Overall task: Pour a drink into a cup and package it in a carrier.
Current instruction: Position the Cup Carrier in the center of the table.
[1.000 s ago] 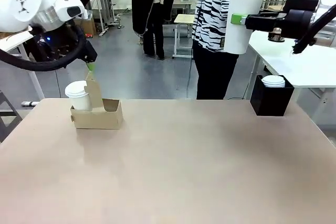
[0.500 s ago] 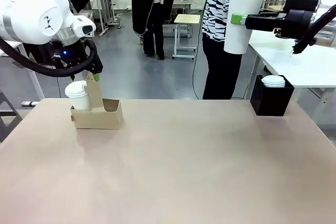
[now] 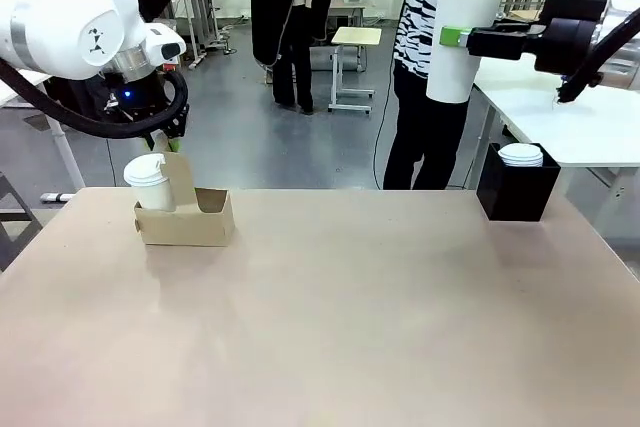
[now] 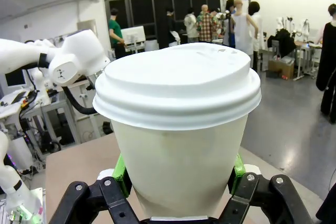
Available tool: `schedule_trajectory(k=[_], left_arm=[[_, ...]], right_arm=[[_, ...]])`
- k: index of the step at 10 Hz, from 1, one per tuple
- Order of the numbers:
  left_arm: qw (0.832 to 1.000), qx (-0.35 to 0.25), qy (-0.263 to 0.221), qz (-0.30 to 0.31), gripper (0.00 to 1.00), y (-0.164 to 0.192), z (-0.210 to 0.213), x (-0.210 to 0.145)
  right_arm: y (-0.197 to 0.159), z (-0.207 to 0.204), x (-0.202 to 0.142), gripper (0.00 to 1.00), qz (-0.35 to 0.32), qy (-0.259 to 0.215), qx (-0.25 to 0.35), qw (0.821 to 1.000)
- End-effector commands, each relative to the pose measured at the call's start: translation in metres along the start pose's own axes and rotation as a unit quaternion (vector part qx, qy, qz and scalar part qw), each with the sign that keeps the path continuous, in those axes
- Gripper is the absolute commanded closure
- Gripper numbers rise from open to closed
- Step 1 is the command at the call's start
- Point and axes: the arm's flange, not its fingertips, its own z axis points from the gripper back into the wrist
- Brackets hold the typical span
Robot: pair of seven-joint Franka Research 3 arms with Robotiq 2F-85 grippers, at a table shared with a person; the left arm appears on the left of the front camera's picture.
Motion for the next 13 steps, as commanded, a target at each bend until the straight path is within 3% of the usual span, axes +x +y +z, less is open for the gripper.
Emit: schedule_trajectory(k=[1,2,10,13], left_arm=[[1.000,0.006,-0.002,0.008,0.96,-0.005,0.003,0.000],[1.000,-0.001,0.003,0.007,1.00,-0.005,0.001,0.000],[1.000,-0.003,0.002,0.000,0.98,-0.006,-0.002,0.000],[0.998,0.034,0.021,0.053,0.98,-0.036,0.057,-0.004]], right_arm=[[0.001,-0.001,0.001,0.19,0.004,-0.005,0.002,1.000],[0.001,-0.001,0.001,0.19,0.004,-0.005,0.002,1.000],[0.001,-0.001,0.001,0.19,0.004,-0.005,0.002,1.000],[0.001,-0.001,0.001,0.19,0.004,-0.005,0.002,1.000]])
